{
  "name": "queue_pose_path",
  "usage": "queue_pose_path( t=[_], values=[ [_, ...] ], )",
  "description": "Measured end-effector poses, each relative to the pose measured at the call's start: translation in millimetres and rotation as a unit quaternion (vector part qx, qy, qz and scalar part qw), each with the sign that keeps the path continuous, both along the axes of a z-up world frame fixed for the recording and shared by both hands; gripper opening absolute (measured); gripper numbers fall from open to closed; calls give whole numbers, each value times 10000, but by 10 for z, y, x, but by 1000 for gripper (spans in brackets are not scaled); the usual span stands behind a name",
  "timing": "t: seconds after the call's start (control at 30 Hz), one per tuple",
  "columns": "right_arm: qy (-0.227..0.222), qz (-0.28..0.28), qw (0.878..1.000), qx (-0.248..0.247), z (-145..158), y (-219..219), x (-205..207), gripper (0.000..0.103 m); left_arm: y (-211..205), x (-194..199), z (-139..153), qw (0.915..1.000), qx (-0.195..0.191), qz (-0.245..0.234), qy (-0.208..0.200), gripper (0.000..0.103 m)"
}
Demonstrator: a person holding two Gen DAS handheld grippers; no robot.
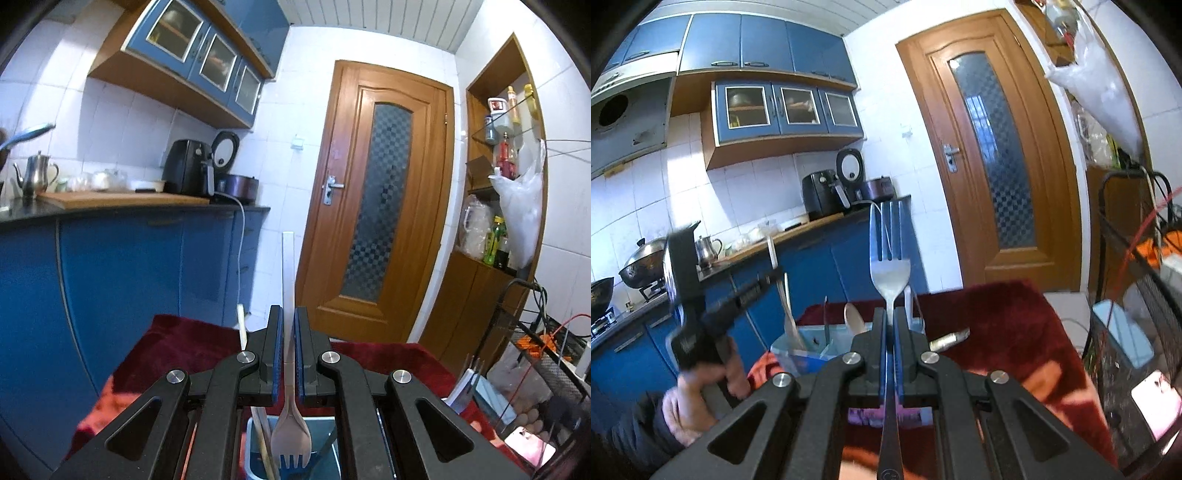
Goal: Organize utensils
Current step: 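Lift the plastic fork and silver fork with both tools and lower them into the caddy, then open both tools to release the forks into the caddy, then withdraw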
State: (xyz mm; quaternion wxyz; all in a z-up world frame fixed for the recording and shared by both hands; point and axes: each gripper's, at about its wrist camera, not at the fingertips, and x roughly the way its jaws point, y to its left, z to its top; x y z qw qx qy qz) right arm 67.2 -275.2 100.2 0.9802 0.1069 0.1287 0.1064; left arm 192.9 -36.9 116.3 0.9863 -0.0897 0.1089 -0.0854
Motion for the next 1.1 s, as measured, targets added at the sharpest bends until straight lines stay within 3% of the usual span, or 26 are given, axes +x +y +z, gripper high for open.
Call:
queue_pose_path(
  t=[0.47, 0.73, 0.97, 1.1],
  values=[
    [-806, -196, 9964, -178, 204, 269, 705, 5, -46, 79, -269, 9997, 18, -166, 204, 6],
    [-673, -182, 9964, -480, -80, 376, 836, 5, -56, 89, -314, 9990, 30, -308, 312, 6],
    [-222, 19, 9983, -537, -238, 351, 839, 6, -110, 64, -315, 9977, 92, -463, 482, 7],
    [-139, 73, 9988, -462, -237, 330, 780, 13, -149, 10, -297, 9965, 154, -556, 610, 15]
  ],
)
